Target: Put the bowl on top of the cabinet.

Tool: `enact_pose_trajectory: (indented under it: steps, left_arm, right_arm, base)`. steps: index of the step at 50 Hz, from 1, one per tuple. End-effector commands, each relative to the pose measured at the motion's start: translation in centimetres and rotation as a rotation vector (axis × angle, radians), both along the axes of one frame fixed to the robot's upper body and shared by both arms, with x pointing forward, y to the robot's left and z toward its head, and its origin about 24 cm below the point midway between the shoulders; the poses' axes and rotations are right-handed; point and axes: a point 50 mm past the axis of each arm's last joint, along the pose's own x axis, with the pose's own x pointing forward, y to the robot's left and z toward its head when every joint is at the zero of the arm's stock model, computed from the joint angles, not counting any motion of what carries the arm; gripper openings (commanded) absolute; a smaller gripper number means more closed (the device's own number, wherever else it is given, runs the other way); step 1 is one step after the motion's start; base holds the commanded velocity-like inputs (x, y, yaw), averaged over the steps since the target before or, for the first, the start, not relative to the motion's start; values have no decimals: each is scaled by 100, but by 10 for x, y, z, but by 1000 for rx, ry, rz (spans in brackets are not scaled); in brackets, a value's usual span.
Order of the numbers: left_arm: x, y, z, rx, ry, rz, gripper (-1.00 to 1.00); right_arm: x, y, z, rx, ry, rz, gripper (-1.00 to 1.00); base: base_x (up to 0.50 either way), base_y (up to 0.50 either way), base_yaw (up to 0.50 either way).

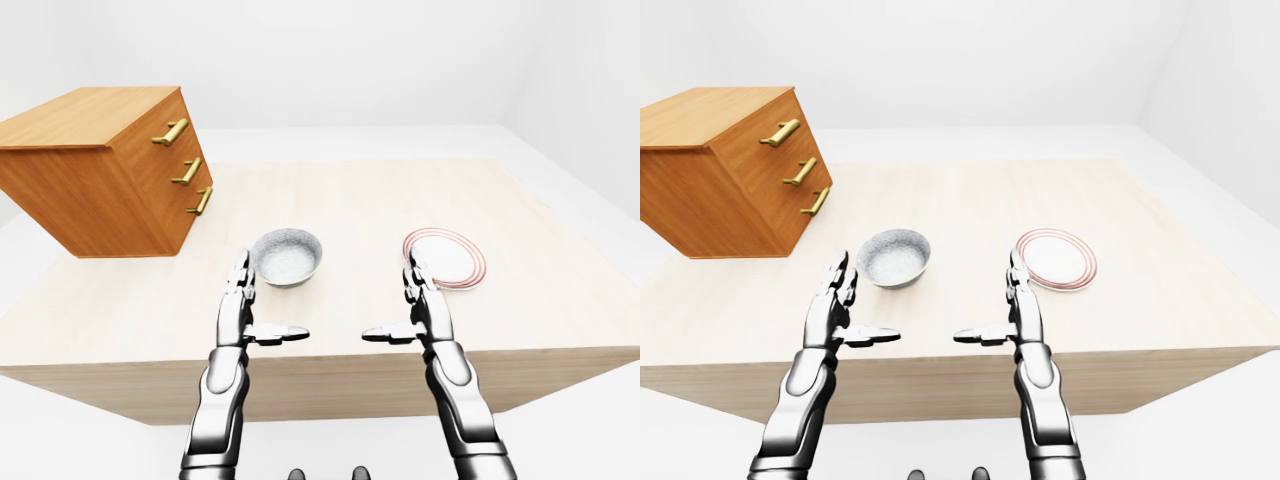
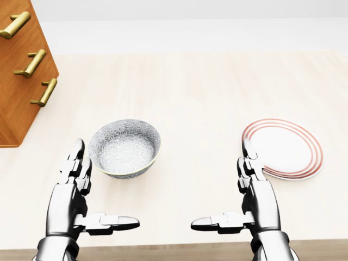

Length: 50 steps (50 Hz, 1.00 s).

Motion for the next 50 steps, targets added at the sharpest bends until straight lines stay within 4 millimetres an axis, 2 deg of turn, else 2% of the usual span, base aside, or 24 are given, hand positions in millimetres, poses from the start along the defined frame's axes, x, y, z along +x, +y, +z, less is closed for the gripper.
enact_pose_trajectory:
  steps: [1, 6, 8, 9, 10, 11, 12, 13, 14, 15, 17, 19, 20, 24, 38, 39, 47, 50]
  left_arm:
    - [-3, 8, 6, -1, -15, 4, 98]
    - [-1, 8, 10, 8, -25, -3, 98]
    - [-1, 7, 20, 12, -40, -8, 98]
    - [-1, 6, 37, 59, -104, -25, 98]
    - [-4, 6, 59, 125, -198, -28, 98]
    - [-15, 5, 112, 199, -431, -27, 98]
    - [-43, 2, 181, 251, -772, -44, 98]
    - [-90, 2, 250, 308, -1211, -44, 98]
    - [-111, 2, 273, 341, -1397, -44, 98]
    - [-123, 5, 286, 326, -1510, -49, 98]
    - [-142, 18, 305, 215, -1650, -63, 97]
    - [-139, 26, 302, 79, -1538, -110, 97]
    - [-131, 27, 294, 57, -1440, -92, 98]
    - [-127, 32, 292, -75, -1341, -93, 98]
    - [-128, 34, 286, 28, -1409, -39, 98]
    - [-127, 31, 285, 66, -1397, -40, 98]
    - [-128, 36, 285, 17, -1375, -44, 98]
    - [-125, 35, 281, 81, -1357, -20, 97]
  right_arm:
    - [-4, -6, -13, -2, 54, 29, 100]
    - [-3, -8, -13, 6, 55, 24, 100]
    - [0, -8, -4, 7, 38, 33, 100]
    - [2, -7, 20, 24, -36, 49, 100]
    - [2, -6, 49, 40, -163, 64, 100]
    - [-2, -7, 97, 89, -372, 64, 100]
    - [-13, -8, 148, 88, -601, 78, 100]
    - [-36, -14, 209, 175, -906, 69, 100]
    - [-50, -19, 232, 268, -1044, 75, 100]
    - [-63, -25, 249, 356, -1141, 83, 100]
    - [-76, -25, 265, 386, -1223, 114, 100]
    - [-70, -24, 260, 370, -1172, 122, 100]
    - [-68, -25, 258, 381, -1153, 117, 100]
    - [-73, -26, 256, 406, -1145, 130, 100]
    - [-61, -21, 238, 314, -1050, 113, 100]
    - [-61, -22, 238, 317, -1050, 108, 100]
    - [-66, -21, 235, 310, -1052, 130, 100]
    - [-65, -20, 234, 293, -1048, 127, 100]
  base:
    - [0, 0, 0]
    - [0, 0, 0]
    - [0, 0, 0]
    - [0, 0, 0]
    - [0, 0, 0]
    - [0, 0, 0]
    - [0, 0, 0]
    - [0, 0, 0]
    - [0, 0, 0]
    - [0, 0, 0]
    - [0, 0, 0]
    - [0, 0, 0]
    - [0, 0, 0]
    - [0, 0, 0]
    - [0, 0, 0]
    - [0, 0, 0]
    - [0, 13, 0]
    - [0, 50, 0]
